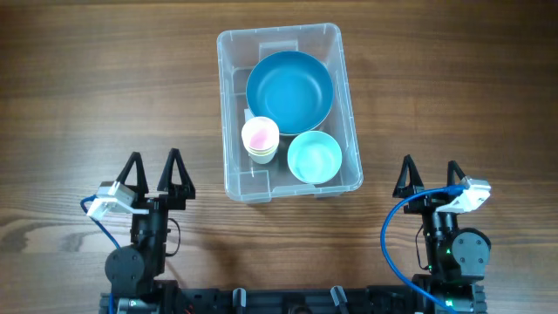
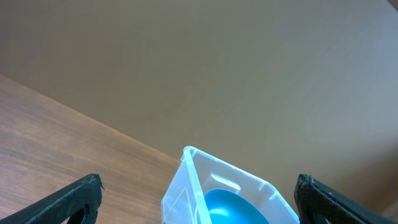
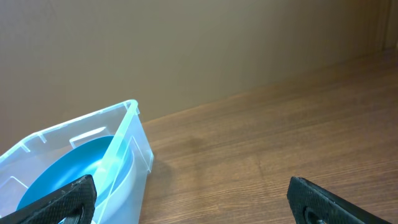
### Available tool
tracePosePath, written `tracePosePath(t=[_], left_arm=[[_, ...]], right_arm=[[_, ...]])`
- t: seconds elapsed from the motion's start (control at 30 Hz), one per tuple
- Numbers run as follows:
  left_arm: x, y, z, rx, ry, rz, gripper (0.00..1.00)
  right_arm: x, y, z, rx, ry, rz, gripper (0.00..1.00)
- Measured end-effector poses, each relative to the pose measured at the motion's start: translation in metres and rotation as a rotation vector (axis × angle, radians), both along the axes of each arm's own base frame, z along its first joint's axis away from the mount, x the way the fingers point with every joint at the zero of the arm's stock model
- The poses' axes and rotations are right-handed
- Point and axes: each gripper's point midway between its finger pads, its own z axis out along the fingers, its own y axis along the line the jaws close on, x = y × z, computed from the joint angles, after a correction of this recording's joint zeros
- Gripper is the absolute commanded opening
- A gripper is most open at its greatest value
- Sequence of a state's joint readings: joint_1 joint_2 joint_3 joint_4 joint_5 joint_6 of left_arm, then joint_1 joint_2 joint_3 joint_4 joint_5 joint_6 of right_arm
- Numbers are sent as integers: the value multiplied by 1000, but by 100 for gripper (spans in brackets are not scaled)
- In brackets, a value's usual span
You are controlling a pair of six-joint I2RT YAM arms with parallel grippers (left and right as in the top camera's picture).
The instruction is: Pack container
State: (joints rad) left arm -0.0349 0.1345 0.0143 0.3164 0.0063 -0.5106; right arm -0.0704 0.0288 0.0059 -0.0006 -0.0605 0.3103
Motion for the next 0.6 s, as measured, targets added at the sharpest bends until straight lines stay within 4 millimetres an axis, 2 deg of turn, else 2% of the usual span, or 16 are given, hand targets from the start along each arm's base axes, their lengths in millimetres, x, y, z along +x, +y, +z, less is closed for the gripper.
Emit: tracePosePath(t=[0.27, 0.5, 0.6], left_arm=[[-6, -1, -14, 2, 51, -6, 100], [-3, -1, -64, 16, 252, -6, 100], [-4, -1, -69, 80, 269, -2, 100]], right_arm=[[0, 0, 0, 0, 0, 0, 100], [0, 0, 0, 0, 0, 0, 100], [0, 0, 0, 0, 0, 0, 100]])
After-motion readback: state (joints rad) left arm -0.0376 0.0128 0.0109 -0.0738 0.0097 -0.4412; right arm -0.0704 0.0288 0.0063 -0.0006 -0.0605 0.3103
